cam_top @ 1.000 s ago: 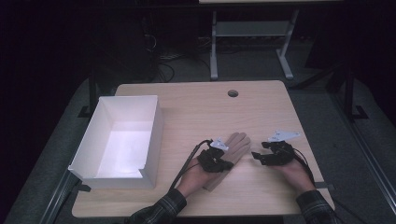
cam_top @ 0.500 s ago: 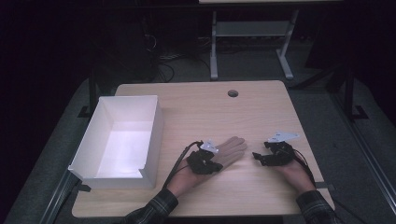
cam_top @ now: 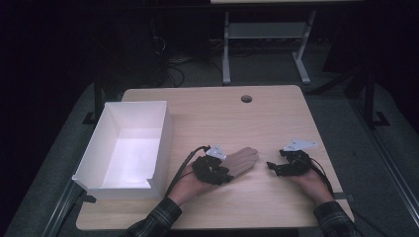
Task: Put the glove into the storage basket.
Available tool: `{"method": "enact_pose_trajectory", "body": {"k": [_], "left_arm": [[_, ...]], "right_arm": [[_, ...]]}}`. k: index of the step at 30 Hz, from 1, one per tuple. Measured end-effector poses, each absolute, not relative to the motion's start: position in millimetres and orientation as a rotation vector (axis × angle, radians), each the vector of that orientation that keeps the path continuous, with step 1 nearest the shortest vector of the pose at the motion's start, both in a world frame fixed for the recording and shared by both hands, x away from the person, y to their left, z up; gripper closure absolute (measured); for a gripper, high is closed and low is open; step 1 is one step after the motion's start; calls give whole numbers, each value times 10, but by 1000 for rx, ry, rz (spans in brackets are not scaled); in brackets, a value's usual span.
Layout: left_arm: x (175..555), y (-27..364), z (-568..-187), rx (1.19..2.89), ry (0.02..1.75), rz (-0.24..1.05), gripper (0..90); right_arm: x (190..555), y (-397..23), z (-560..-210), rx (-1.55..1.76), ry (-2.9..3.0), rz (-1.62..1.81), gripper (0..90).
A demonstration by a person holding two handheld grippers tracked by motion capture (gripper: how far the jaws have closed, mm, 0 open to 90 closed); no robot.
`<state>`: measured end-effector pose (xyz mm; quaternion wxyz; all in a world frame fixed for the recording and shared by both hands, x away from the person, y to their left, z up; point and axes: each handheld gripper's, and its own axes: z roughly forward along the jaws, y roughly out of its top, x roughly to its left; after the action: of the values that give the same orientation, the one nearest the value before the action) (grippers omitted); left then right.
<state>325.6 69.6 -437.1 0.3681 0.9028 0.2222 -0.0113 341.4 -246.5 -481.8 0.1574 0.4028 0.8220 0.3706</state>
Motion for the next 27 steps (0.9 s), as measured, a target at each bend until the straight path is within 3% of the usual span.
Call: {"method": "enact_pose_trajectory", "body": {"k": [1,2,10,21,27], "left_arm": [[3274,703,-4342,2318,565,-14,575],[3318,714,-4298,2332,550,-3,492],[3534,673,-4317,2365,536,54,176],[3555,565,-4530,2428,539,48,131],[3470,462,-4614,2525,463,165,124]], "right_arm": [[3415,-2464,-4818,1152,2352,1061,248],[3414,-2463,-4817,1154,2352,1060,248],[3415,-2463,-4817,1149,2355,1058,243],[3413,-2460,-4817,1148,2360,1058,233],[3409,-2456,-4818,1145,2364,1061,232]]}}
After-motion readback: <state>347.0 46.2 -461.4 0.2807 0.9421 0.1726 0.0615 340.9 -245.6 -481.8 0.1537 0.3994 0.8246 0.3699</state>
